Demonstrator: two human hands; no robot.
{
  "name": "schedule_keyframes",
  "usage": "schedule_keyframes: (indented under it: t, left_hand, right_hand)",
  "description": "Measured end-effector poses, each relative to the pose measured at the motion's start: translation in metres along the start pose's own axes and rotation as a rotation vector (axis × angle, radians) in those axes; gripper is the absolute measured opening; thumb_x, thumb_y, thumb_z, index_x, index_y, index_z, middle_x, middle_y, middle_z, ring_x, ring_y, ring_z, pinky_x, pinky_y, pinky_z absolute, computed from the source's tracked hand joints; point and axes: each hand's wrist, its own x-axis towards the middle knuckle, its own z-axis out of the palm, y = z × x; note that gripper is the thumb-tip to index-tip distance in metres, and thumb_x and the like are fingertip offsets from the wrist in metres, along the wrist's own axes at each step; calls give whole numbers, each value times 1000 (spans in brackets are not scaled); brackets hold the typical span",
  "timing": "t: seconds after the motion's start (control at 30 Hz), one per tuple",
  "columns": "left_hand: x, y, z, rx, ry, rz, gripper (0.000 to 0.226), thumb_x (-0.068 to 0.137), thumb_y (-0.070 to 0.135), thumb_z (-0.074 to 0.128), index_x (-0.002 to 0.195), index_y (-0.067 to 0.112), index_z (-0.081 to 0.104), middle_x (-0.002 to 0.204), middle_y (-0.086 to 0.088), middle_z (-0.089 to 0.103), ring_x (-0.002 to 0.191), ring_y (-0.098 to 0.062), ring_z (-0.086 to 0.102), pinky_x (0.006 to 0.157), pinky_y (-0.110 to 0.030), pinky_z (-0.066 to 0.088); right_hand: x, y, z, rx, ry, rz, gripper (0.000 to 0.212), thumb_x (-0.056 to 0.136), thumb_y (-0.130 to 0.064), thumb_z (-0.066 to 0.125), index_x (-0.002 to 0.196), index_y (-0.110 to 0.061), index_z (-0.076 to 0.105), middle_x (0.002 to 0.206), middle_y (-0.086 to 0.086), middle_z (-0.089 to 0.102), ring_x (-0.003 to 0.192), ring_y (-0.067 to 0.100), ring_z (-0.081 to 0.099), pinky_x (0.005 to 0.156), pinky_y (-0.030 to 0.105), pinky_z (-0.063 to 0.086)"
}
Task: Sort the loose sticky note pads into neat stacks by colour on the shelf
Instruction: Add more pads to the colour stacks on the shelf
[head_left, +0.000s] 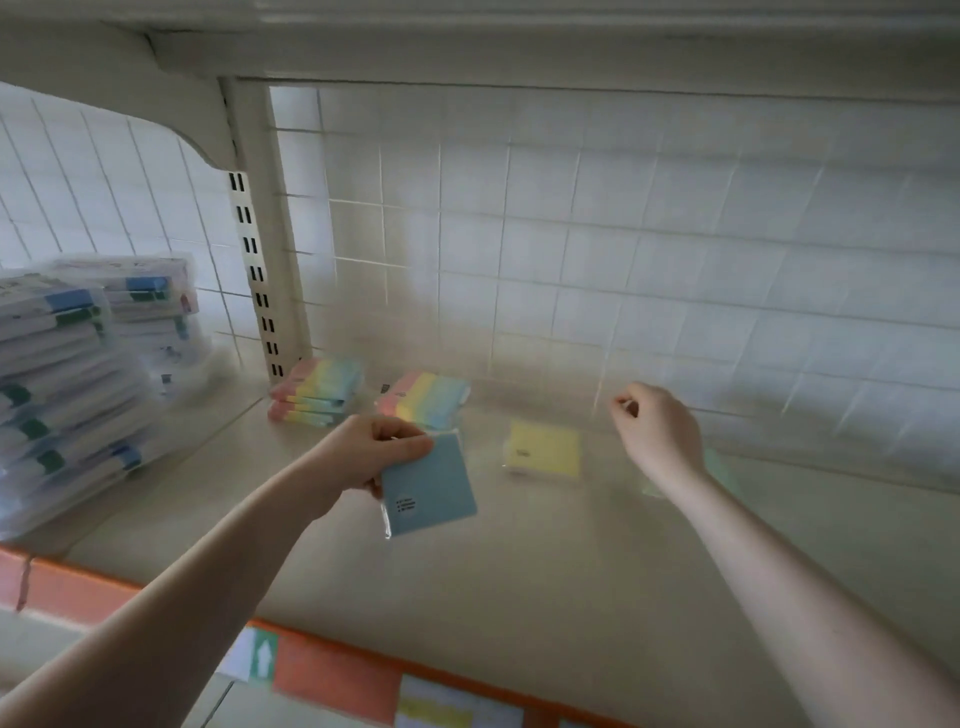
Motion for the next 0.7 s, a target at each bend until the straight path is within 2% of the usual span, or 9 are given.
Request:
schedule_keyframes:
  t: [0.13,0.33,0.5,0.6,0.7]
  left_hand:
    - [2,39,74,4,-30,48,7,90,20,63,89,15,68,63,-1,58,41,-4,50,38,-17,40]
    - [4,114,219,0,-67,112,7,90,18,62,90,13,66,63,-2,57,36,0,49,35,-15,38]
    - [8,165,316,58,-170,154,9,90,21,63,91,12,66,67,-2,58,46,-5,51,39,-16,39]
    - [14,179,347,90,-189,159,13,90,22,63,96,10,66,73,-2,58,59,-10,53,40,-15,41]
    - [23,181,364,107,-191,138,14,89,23,64,96,10,67,76,-2,60,63,-11,54,41,-15,42]
  right_hand:
    - [-9,96,-46,-138,44,20,15,88,-19,57,92,-10,69,94,16,67,90,35,60,72,36,42]
    - [-13,232,-120,-209,53,20,16,89,-18,57,94,-8,69,95,18,65,91,36,59,74,38,43]
    - [-9,310,-166,-220,27,35,17,91,-21,56,97,-11,68,97,14,65,94,33,58,76,36,41]
    - [-6,334,-181,-199,23,45,17,90,-20,57,97,-10,68,97,14,64,93,33,58,75,35,41]
    - [-9,345,-187,-155,23,33,15,89,-17,59,95,-6,68,93,16,64,89,34,58,73,36,41]
